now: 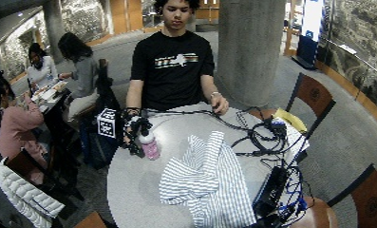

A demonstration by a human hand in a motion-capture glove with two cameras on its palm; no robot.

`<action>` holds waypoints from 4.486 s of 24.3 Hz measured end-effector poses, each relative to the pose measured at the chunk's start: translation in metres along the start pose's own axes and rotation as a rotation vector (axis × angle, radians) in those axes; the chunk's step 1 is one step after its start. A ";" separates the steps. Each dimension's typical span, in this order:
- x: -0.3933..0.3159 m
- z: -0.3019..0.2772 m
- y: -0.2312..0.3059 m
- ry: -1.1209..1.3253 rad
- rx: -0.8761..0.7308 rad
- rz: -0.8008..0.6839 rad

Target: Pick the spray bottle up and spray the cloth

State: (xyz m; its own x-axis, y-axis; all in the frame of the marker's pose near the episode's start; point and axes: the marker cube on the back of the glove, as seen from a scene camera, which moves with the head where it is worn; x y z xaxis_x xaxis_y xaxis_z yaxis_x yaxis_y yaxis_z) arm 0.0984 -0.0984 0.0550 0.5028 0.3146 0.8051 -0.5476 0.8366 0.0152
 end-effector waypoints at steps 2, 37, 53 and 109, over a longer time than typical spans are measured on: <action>0.000 0.001 -0.001 -0.021 0.027 -0.012; 0.001 0.001 0.001 0.006 -0.049 -0.011; 0.008 0.030 -0.031 0.094 -0.075 0.031; 0.007 0.083 -0.098 0.152 -0.139 0.061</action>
State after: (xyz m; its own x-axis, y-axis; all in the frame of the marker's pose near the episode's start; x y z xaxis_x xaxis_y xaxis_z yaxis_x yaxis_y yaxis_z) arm 0.0998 -0.2151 0.1087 0.5724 0.4213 0.7035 -0.4876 0.8646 -0.1211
